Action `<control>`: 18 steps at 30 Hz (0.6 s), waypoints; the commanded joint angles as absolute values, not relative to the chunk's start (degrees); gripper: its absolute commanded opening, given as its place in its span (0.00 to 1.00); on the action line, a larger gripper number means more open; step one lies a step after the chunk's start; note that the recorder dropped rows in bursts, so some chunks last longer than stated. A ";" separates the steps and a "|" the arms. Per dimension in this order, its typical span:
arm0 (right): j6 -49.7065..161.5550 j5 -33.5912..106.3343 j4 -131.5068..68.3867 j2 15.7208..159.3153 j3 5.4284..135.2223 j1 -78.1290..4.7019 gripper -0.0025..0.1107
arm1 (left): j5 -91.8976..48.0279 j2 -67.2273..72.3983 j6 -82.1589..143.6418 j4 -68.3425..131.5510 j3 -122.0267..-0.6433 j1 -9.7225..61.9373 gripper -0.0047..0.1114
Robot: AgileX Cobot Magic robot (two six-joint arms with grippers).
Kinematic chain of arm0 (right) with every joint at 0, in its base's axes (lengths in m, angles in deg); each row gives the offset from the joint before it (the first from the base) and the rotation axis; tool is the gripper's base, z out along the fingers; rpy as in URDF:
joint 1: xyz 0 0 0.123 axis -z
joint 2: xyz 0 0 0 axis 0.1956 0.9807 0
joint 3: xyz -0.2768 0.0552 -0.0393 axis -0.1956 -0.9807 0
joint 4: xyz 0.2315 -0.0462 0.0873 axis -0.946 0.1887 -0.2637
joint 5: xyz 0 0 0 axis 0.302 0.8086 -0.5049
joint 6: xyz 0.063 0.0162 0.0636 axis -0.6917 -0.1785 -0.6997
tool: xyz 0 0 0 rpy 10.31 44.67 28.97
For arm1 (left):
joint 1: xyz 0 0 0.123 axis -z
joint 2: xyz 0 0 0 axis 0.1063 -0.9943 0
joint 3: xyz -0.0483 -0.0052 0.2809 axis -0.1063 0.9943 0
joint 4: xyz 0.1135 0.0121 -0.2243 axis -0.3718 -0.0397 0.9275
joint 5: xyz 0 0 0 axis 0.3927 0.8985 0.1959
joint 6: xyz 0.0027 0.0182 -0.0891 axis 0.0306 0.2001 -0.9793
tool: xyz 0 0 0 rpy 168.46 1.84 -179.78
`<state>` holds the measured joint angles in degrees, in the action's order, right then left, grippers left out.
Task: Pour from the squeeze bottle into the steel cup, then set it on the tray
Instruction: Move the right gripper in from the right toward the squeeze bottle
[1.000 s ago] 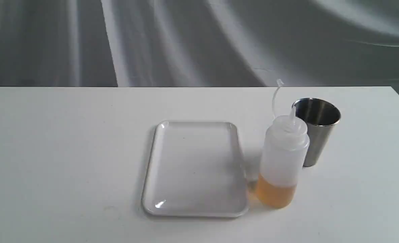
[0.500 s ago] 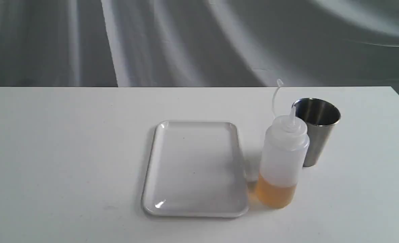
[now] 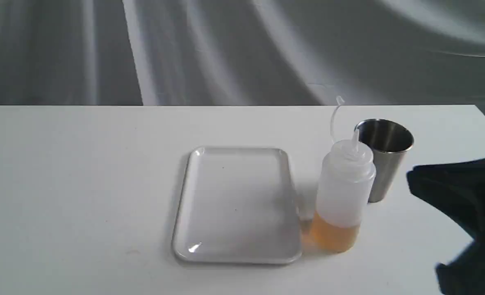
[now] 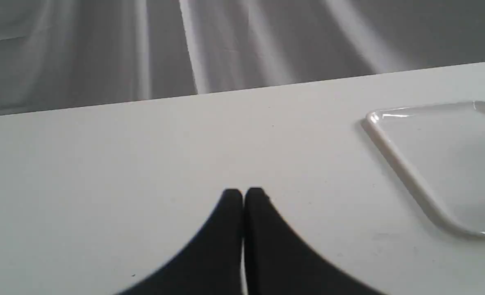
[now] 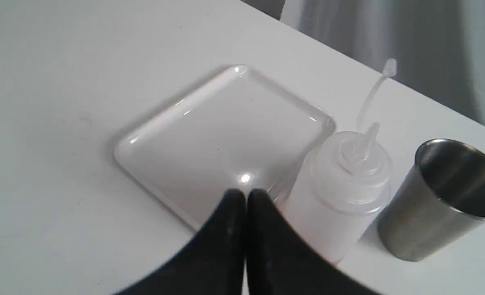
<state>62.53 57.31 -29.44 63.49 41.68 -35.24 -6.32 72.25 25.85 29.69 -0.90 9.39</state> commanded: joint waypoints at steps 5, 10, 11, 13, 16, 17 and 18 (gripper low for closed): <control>60.67 53.56 -30.83 72.99 44.26 -35.35 0.02 | -6.72 72.40 25.58 29.72 -0.64 9.72 0.04; 60.67 49.62 -30.72 73.33 44.26 -35.35 0.02 | -6.72 72.40 25.58 29.72 -0.64 9.72 0.04; 60.67 48.83 -30.72 73.33 44.26 -35.35 0.02 | -6.72 72.40 25.58 29.72 -0.64 9.72 0.04; 60.67 48.56 -30.72 73.33 44.26 -35.35 0.02 | -6.72 72.40 25.71 29.72 -0.64 9.72 0.04; 60.67 48.57 -30.72 73.33 44.03 -35.35 0.02 | -6.72 72.40 25.71 29.72 -0.64 9.72 0.04; 60.67 48.57 -30.72 73.33 43.64 -35.35 0.02 | -6.72 72.40 25.71 29.72 -0.64 9.72 0.04; 60.67 48.18 -30.72 73.33 42.99 -35.35 0.02 | -6.72 72.40 25.71 29.72 -0.64 9.72 0.04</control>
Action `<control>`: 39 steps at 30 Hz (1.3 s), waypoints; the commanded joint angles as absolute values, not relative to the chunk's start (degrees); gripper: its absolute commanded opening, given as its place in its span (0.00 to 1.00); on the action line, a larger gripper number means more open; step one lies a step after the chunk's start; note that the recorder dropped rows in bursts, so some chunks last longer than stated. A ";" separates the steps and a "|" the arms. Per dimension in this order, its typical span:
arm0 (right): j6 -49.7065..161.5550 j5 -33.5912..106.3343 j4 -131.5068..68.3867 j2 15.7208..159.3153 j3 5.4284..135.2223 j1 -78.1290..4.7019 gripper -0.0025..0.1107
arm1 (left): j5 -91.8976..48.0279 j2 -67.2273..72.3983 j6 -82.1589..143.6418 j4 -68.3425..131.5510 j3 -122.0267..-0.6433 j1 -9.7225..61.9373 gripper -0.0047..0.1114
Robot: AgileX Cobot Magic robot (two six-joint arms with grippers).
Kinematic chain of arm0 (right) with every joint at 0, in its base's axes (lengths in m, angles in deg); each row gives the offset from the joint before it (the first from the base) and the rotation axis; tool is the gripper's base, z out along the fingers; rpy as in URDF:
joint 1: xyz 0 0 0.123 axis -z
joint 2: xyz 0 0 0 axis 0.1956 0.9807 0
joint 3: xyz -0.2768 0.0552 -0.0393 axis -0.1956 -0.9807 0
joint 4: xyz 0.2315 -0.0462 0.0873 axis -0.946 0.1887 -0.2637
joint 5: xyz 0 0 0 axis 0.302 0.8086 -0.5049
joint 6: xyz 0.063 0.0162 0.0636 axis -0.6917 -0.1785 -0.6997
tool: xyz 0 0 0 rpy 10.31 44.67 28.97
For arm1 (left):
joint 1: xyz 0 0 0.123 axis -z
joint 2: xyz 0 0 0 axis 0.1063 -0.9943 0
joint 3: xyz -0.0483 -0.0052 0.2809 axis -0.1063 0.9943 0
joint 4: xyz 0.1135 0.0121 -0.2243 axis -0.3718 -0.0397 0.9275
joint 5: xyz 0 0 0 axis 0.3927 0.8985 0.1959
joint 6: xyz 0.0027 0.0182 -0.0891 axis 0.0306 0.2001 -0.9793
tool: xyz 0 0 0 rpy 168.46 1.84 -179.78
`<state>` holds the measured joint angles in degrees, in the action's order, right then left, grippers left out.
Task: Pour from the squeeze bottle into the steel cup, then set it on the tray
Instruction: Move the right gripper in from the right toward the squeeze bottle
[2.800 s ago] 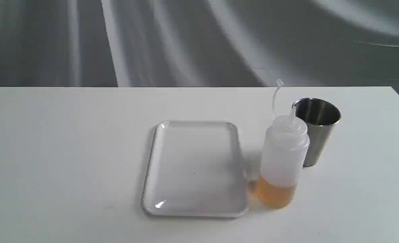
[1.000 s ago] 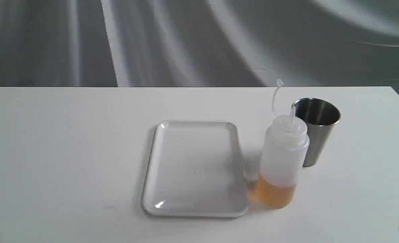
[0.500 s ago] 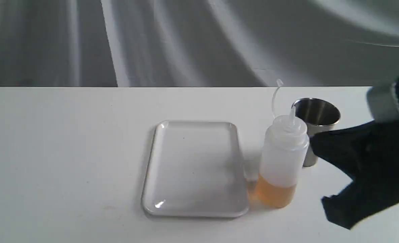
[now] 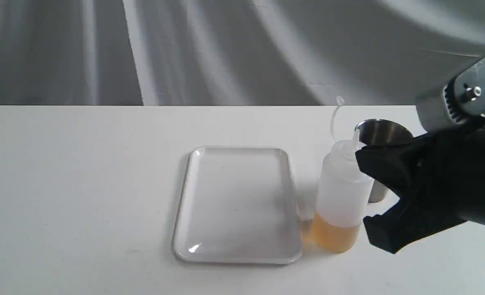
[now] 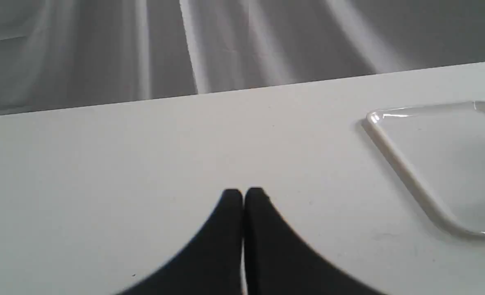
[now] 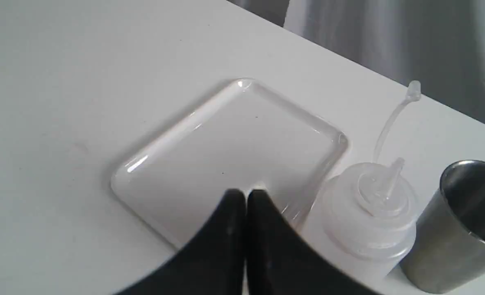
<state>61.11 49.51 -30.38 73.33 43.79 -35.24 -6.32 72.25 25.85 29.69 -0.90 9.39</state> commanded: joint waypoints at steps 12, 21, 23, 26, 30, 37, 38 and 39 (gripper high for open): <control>61.19 29.89 -38.49 73.33 23.73 -35.24 0.02 | -6.72 72.40 25.57 29.72 -0.64 9.72 0.04; 86.88 9.34 -74.58 80.33 16.55 -35.24 0.02 | -6.72 72.40 25.73 29.72 -0.64 9.72 0.04; 88.70 6.60 -75.76 83.92 16.55 -35.24 0.02 | -6.72 72.40 25.73 29.72 -0.64 9.72 0.04; 88.83 4.15 -73.81 88.39 16.55 -35.24 0.02 | -6.72 72.40 25.73 29.72 -0.64 9.72 0.04; 85.98 2.72 -69.63 91.86 16.55 -35.24 0.02 | -6.72 72.40 25.58 29.72 -0.64 9.72 0.04; 78.43 -0.30 -60.01 93.32 16.55 -35.24 0.02 | -6.72 72.40 25.58 29.72 -0.64 9.72 0.04; 76.70 -0.52 -58.85 93.32 16.55 -35.24 0.02 | -6.72 72.40 25.58 29.72 -0.64 9.72 0.04; 75.50 -0.86 -58.50 93.35 16.55 -35.24 0.02 | -6.72 72.40 25.58 29.72 -0.64 9.72 0.04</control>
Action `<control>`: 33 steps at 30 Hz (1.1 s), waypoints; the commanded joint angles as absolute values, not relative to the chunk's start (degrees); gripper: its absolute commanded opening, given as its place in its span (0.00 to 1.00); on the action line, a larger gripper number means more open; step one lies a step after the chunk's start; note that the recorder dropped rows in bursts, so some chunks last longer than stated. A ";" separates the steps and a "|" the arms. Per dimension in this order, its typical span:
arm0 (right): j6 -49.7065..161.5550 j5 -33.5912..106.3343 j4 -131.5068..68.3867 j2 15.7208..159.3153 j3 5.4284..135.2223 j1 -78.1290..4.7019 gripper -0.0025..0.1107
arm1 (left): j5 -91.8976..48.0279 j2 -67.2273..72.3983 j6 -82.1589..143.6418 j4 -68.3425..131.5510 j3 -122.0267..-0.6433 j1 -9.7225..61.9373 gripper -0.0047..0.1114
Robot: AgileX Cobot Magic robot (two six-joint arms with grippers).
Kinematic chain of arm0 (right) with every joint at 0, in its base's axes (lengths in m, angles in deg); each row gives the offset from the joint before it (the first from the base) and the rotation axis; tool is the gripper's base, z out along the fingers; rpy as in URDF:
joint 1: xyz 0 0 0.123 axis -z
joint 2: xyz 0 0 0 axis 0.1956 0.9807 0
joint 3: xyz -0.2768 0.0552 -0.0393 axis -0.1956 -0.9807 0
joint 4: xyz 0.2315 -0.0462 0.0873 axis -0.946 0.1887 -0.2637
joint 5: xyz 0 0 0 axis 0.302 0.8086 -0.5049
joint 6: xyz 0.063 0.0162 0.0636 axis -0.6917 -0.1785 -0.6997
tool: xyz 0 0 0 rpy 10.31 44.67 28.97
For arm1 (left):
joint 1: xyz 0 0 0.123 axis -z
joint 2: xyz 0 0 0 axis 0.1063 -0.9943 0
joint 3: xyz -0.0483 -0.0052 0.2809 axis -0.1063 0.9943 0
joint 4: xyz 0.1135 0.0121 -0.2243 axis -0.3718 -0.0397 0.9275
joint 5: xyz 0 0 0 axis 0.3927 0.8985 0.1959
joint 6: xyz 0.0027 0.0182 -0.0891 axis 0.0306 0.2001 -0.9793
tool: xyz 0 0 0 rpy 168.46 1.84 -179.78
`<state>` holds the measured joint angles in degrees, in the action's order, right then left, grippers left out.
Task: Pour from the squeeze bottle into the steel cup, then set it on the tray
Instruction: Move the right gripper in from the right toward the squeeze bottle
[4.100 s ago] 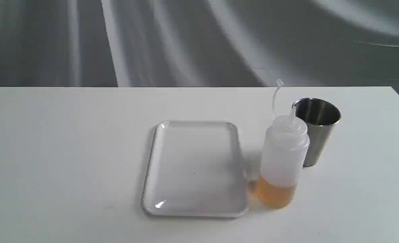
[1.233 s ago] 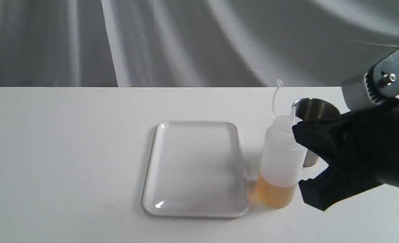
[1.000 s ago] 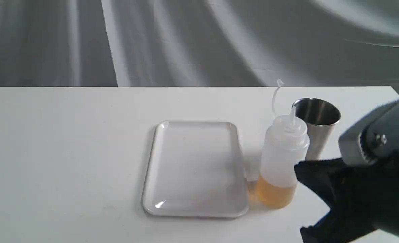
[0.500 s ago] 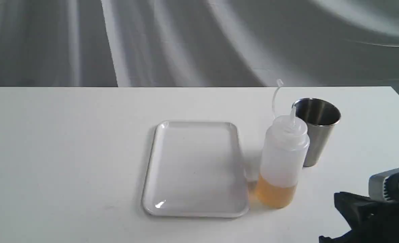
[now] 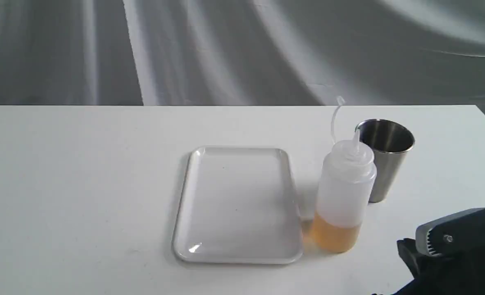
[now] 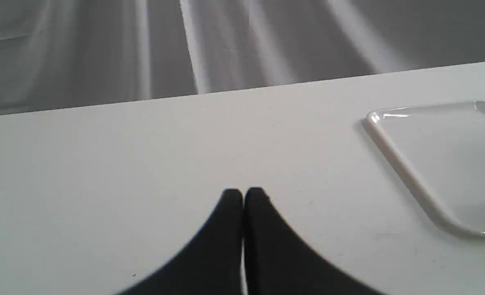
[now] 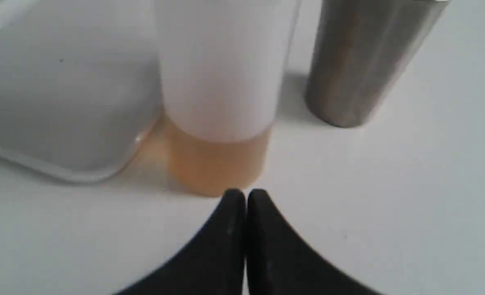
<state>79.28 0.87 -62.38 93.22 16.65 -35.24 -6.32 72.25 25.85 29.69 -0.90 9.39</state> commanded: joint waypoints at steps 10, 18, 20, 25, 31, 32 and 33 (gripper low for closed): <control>71.19 -4.88 -60.04 102.78 16.55 -35.14 0.02 | -6.72 72.40 25.71 29.72 -0.64 9.72 0.04; 70.91 -7.98 -60.65 104.13 16.65 -35.26 0.02 | -6.72 72.40 25.57 29.72 -0.64 9.72 0.04; 70.91 -7.98 -60.65 104.13 16.65 -35.26 0.02 | -6.72 72.40 25.57 29.72 -0.64 9.72 0.04; 70.91 -7.98 -60.65 104.13 16.65 -35.26 0.02 | -6.72 72.40 25.57 29.72 -0.64 9.72 0.04; 70.91 -7.98 -60.65 104.13 16.65 -35.26 0.18 | -6.72 72.40 25.68 29.72 -0.64 9.72 0.04; 70.91 -7.98 -60.65 104.13 16.65 -35.26 0.22 | -6.72 72.40 25.68 29.72 -0.64 9.72 0.04; 70.91 -7.98 -60.65 104.13 16.65 -35.26 0.29 | -6.72 72.40 25.68 29.72 -0.64 9.72 0.04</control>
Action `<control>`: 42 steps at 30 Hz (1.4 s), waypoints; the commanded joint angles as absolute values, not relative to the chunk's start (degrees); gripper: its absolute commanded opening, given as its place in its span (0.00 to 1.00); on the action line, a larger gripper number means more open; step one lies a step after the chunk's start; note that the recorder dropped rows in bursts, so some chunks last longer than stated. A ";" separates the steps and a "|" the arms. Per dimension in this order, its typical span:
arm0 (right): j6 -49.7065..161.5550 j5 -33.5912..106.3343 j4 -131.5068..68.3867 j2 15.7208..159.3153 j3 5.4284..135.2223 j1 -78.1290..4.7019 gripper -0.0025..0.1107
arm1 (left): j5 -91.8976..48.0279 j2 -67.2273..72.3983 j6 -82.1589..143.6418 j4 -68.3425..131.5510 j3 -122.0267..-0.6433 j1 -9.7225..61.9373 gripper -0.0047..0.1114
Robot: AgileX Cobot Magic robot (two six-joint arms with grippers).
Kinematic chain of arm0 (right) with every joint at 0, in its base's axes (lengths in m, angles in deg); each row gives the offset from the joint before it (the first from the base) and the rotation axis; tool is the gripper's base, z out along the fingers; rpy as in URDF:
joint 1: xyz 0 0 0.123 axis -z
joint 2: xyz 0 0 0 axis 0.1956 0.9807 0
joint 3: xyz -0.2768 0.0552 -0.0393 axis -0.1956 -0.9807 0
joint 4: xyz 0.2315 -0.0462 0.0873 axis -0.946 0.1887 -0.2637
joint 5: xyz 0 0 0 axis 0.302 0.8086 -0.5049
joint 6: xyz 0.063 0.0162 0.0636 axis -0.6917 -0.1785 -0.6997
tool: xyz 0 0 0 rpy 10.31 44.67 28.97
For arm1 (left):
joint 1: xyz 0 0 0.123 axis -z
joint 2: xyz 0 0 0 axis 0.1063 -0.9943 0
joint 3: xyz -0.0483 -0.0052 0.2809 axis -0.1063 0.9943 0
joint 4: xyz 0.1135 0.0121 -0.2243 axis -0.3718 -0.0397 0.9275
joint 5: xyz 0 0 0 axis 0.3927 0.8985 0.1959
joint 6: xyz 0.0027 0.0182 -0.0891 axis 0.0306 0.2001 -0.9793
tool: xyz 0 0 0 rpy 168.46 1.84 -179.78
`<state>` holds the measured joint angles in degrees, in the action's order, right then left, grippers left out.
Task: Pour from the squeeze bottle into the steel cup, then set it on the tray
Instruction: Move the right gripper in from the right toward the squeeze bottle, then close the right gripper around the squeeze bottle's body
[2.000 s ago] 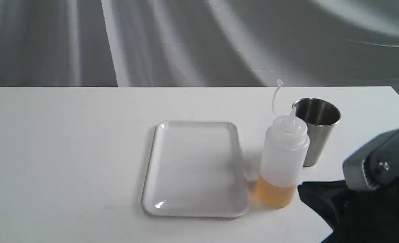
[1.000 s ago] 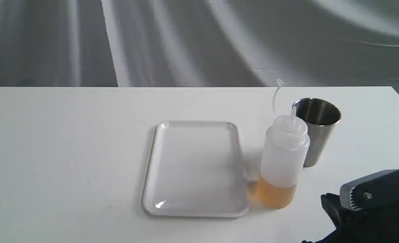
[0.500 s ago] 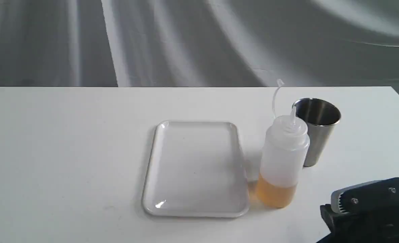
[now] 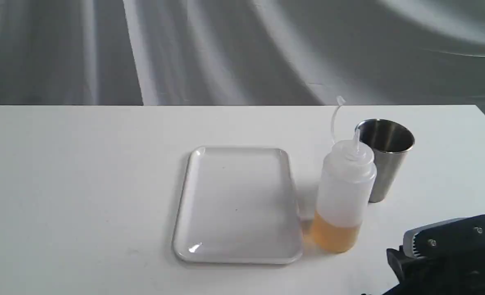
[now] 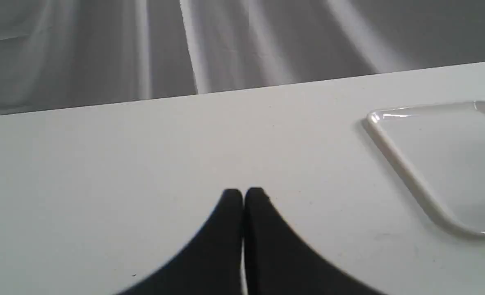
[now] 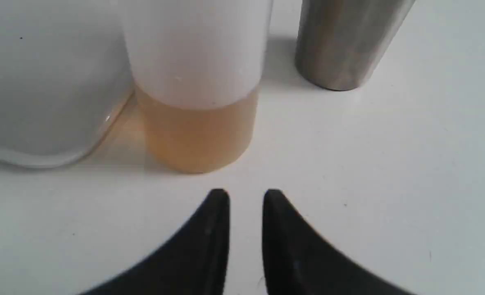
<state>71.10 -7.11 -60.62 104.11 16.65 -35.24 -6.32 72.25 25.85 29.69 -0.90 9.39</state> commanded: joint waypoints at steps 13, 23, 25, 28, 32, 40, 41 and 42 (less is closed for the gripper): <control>71.13 -6.18 -58.94 104.13 21.28 -35.26 0.85 | -6.72 72.40 25.57 29.72 -0.64 9.72 0.04; 71.26 -6.14 -60.61 105.08 25.29 -35.15 0.85 | -6.72 72.40 25.72 29.72 -0.64 9.72 0.04; 71.38 -6.14 -60.61 107.10 26.09 -35.15 0.85 | -6.72 72.40 25.72 29.72 -0.64 9.72 0.04; 71.38 -6.14 -60.22 109.79 27.63 -35.15 0.85 | -6.72 72.40 25.72 29.72 -0.64 9.72 0.04; 71.38 -6.18 -60.08 113.42 30.65 -35.15 0.85 | -6.72 72.40 25.57 29.72 -0.64 9.72 0.04; 71.38 -6.44 -60.21 120.16 36.74 -35.15 0.85 | -6.72 72.40 25.57 29.72 -0.64 9.72 0.04; 71.38 -6.43 -60.21 120.95 37.29 -35.06 0.85 | -6.72 72.40 25.57 29.72 -0.64 9.72 0.04; 71.38 -6.46 -60.21 121.71 38.00 -35.06 0.85 | -6.72 72.40 25.69 29.72 -0.64 9.72 0.04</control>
<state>71.10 -5.93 -60.22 120.81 37.02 -35.24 -6.32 72.25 25.85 29.69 -0.90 9.39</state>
